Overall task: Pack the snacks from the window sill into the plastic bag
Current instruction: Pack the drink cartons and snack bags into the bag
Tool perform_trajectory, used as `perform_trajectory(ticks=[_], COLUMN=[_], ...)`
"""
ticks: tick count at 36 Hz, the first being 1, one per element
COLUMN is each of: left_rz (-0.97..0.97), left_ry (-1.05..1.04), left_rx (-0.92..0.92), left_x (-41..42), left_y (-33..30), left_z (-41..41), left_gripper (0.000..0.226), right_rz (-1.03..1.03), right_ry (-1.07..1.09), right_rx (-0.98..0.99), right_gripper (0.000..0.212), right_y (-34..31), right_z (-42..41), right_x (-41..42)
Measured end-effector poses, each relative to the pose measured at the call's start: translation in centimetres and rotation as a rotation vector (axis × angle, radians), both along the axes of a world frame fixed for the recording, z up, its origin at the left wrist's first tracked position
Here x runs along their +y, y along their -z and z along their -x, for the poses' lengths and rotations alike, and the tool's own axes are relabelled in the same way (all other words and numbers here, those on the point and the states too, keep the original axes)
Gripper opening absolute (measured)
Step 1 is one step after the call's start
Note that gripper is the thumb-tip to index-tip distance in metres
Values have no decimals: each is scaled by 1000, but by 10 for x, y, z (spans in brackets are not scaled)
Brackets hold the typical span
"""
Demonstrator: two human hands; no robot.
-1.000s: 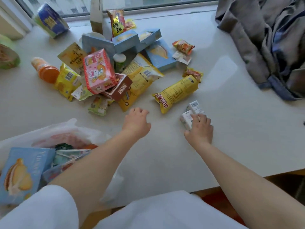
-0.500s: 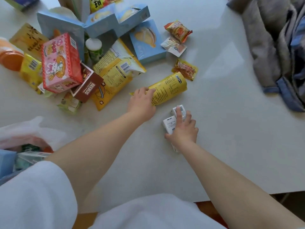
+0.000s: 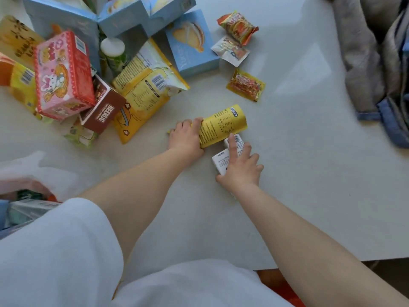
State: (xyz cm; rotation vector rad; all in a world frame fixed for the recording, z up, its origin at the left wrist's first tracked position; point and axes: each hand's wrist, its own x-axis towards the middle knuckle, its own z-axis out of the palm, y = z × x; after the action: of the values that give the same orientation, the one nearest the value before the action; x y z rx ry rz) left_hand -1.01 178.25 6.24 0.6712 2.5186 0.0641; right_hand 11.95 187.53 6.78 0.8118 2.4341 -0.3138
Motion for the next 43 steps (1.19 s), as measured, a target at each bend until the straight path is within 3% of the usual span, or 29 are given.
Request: perform_trajectory(ticks=[5,9,12,20,31,38,43], left_rz=[40,-14,-55,-353,-667,-701,-635], left_ry=[-144,-358,-388,-581,-740,-852,-829], left_rx=[-30,-167,-161,-101,84,198,356], left_x=[-15,-30,-43,-100,-221,-331,-412], left_y=[-4,-12,-25,-63,-109,-127,-128], left_z=[-14,-20,-24,-41,-55,-44,-33], left_gripper=[70,67,66,63,69,69,77], right_rz=[6,88,123,207,408,610,615], right_ry=[-24,32,83,8,-118,-231,-340], right_rx=[8,52,126,377,703,778,738], right_gripper=[111,106,104,106,112,116,117], right_y=[-2,-8,-14,-43,-90,-121,-125], right_z=[-8,-20,-30,-30,16,51,73], right_x=[-4,-5,-8,-41,-158,-264,-332])
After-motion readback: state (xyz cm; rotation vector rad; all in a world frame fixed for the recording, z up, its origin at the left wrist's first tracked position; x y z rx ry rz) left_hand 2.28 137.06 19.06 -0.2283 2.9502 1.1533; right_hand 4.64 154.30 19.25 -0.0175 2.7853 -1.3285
